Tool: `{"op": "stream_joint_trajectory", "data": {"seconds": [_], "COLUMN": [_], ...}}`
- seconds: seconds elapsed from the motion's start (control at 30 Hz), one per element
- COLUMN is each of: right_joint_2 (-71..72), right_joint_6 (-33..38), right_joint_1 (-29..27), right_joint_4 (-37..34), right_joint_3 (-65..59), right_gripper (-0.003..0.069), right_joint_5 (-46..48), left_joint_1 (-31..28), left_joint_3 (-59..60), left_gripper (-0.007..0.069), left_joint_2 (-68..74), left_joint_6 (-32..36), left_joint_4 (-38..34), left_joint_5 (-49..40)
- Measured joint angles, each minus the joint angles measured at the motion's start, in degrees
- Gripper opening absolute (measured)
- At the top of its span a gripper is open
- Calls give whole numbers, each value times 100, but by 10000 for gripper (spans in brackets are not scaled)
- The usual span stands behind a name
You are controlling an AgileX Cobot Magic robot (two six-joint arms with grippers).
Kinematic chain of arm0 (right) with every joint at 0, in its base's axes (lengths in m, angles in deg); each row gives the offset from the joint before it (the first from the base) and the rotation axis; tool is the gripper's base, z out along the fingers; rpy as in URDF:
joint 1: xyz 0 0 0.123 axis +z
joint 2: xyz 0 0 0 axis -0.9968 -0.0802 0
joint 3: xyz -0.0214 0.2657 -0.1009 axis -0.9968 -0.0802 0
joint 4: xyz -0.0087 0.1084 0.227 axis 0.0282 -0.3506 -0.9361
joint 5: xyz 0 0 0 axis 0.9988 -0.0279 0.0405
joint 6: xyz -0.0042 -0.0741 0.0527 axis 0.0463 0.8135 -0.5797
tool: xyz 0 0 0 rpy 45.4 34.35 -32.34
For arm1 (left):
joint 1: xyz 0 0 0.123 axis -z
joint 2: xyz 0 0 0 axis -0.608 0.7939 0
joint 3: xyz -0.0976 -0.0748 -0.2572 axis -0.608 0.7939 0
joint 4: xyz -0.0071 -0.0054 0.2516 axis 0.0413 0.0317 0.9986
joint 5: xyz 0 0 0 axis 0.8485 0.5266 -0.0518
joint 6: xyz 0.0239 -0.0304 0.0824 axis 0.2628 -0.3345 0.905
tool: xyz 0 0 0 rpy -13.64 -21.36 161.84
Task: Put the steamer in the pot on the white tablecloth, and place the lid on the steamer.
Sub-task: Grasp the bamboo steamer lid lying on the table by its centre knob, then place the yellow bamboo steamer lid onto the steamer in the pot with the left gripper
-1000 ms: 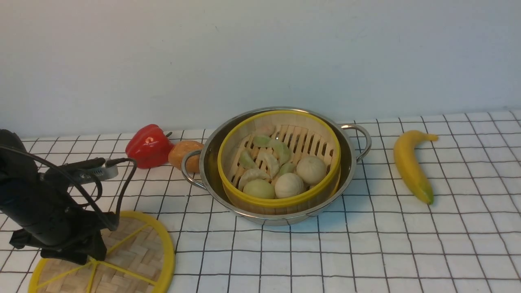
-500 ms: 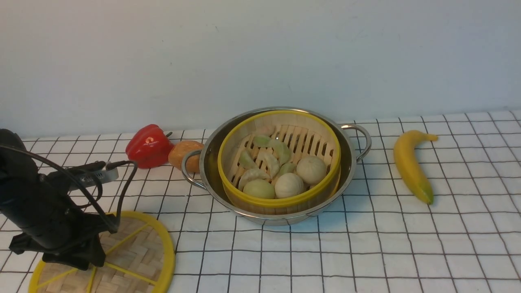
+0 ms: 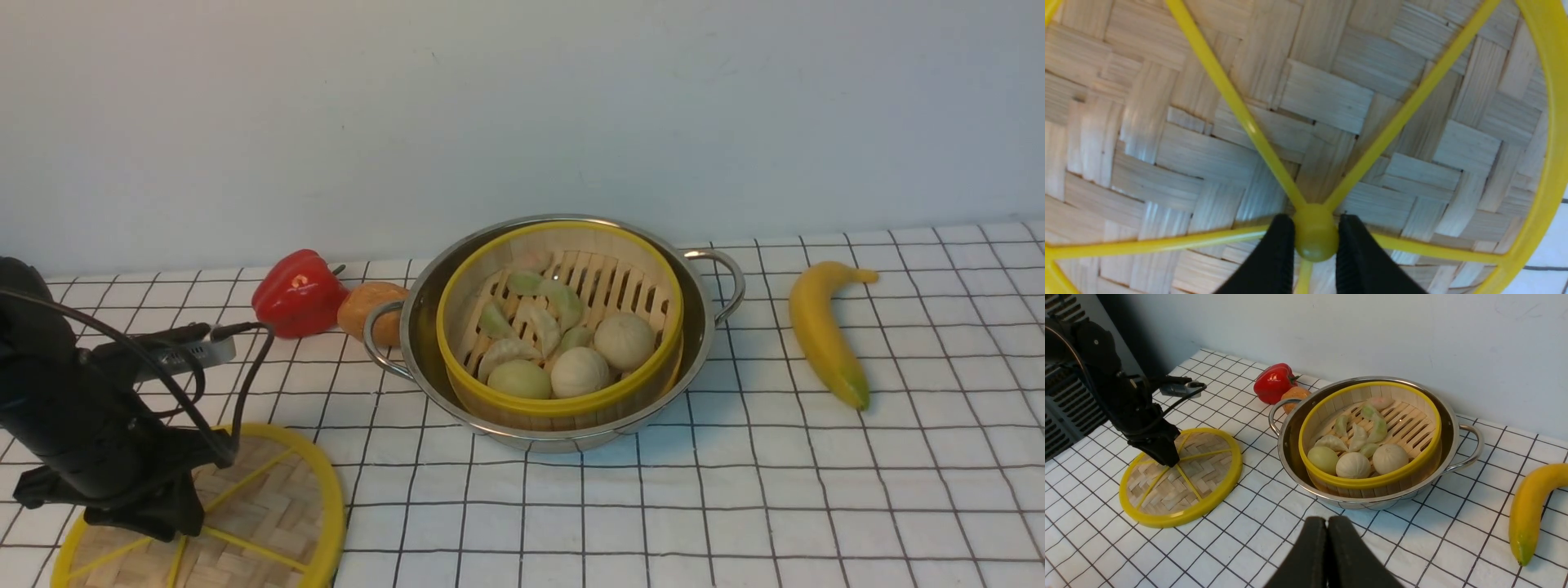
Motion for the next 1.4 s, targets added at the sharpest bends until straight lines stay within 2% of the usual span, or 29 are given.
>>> {"op": "stream_joint_trajectory", "data": {"seconds": [0.1,0.27,0.5,0.87,1.03,1.27,1.4], "right_joint_2": [0,0,0,0,0,0,0], "right_joint_6": [0,0,0,0,-5,-5,-5], "right_joint_1": [0,0,0,0,0,0,0], "right_joint_4": [-5,-5,-41,-342,-526,-743,-792], "right_joint_3": [0,0,0,0,0,0,0], "right_gripper": [18,20,21,24,27,30,31], "right_joint_5": [9,12,30,47,54,72,116], "left_joint_1": [0,0,127,1779,2672,3234,3291], "left_joint_3": [-197,-739,-1690,-3504,-5117,-6787,-6992], "left_gripper": [122,122,122,122,122,122,122], "left_joint_2": [-203,-643,-869,-122,996,2251,2579], "left_joint_6": [-250,-351,-292,-276,-276,-276,-281], "left_joint_4": [461,798,486,264,209,170,155], "left_joint_5": [-220,-718,-1278,-1332,-1648,-1665,-1697]}}
